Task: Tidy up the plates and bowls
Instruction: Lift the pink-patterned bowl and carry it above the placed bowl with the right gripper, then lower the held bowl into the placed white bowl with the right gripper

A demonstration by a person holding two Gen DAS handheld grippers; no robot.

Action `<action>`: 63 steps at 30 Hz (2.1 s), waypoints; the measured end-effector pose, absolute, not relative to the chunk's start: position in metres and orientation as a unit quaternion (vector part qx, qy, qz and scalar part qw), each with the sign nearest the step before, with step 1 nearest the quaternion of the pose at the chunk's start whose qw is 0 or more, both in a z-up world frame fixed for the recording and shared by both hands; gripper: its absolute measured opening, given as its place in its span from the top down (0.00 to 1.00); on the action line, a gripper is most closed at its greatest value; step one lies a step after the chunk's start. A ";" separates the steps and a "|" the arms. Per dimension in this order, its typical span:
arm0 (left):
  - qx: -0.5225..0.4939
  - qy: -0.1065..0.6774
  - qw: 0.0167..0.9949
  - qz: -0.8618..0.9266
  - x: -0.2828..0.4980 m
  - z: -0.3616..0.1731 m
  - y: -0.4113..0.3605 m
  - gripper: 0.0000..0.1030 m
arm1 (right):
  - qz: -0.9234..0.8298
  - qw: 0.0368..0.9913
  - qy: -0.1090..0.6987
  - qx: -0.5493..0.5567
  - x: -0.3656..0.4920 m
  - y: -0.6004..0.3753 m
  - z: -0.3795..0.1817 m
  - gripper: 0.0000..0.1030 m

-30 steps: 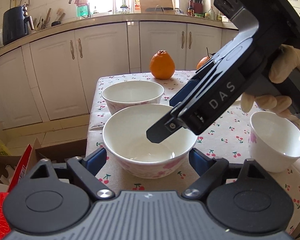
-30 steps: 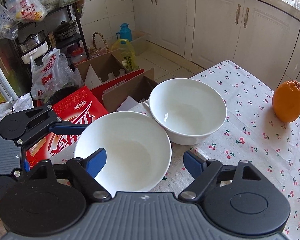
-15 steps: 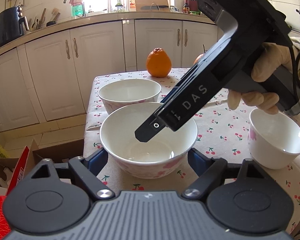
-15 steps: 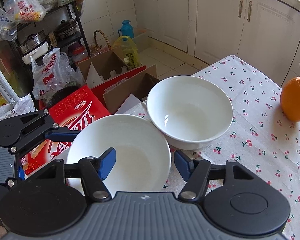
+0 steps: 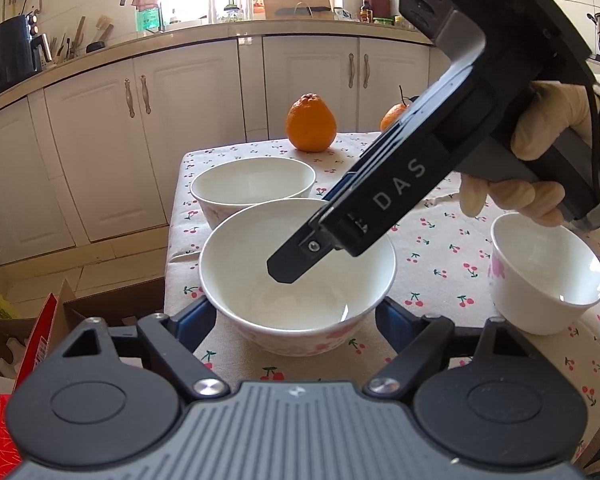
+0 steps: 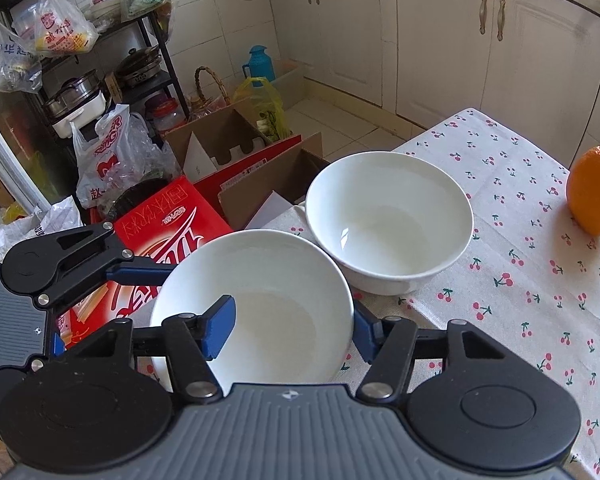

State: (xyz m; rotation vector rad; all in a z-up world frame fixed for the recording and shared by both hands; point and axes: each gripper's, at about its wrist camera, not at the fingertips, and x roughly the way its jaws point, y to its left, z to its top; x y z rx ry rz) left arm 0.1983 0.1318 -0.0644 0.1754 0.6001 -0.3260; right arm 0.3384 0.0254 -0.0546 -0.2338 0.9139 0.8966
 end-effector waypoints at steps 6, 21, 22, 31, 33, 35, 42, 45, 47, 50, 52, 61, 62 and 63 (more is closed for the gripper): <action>0.086 0.291 0.938 -0.170 0.188 -0.051 0.127 0.16 | 0.422 0.797 0.422 -0.097 0.326 0.012 -0.042 0.35; 0.083 0.287 0.932 -0.203 0.151 -0.025 0.094 0.16 | 0.416 0.810 0.404 -0.088 0.274 -0.036 -0.011 0.35; 0.084 0.287 0.932 -0.204 0.149 -0.023 0.091 0.16 | 0.416 0.811 0.402 -0.088 0.271 -0.040 -0.010 0.35; 0.102 0.284 0.925 -0.230 0.135 -0.017 0.062 0.16 | 0.401 0.823 0.393 -0.079 0.247 -0.079 -0.006 0.34; 0.103 0.281 0.924 -0.237 0.134 -0.016 0.056 0.16 | 0.395 0.827 0.393 -0.076 0.243 -0.088 -0.007 0.34; 0.103 0.280 0.923 -0.244 0.132 -0.017 0.049 0.16 | 0.388 0.830 0.393 -0.073 0.240 -0.097 -0.007 0.34; 0.109 0.282 0.916 -0.263 0.131 -0.019 0.025 0.16 | 0.370 0.840 0.390 -0.072 0.230 -0.122 -0.010 0.34; 0.109 0.285 0.913 -0.271 0.132 -0.022 0.016 0.16 | 0.361 0.844 0.390 -0.073 0.227 -0.131 -0.013 0.34; 0.109 0.289 0.911 -0.274 0.133 -0.025 0.010 0.16 | 0.357 0.845 0.391 -0.070 0.227 -0.136 -0.014 0.34; 0.109 0.294 0.908 -0.277 0.135 -0.029 0.005 0.16 | 0.354 0.846 0.392 -0.068 0.226 -0.143 -0.017 0.33; 0.108 0.298 0.906 -0.279 0.136 -0.031 0.002 0.16 | 0.351 0.847 0.393 -0.069 0.226 -0.144 -0.019 0.33; 0.112 0.313 0.902 -0.277 0.142 -0.038 -0.002 0.16 | 0.351 0.845 0.398 -0.067 0.229 -0.146 -0.029 0.32; 0.113 0.314 0.901 -0.276 0.142 -0.038 -0.002 0.16 | 0.351 0.845 0.398 -0.066 0.229 -0.146 -0.030 0.32; 0.113 0.315 0.901 -0.275 0.143 -0.039 -0.002 0.16 | 0.351 0.845 0.398 -0.065 0.229 -0.146 -0.030 0.32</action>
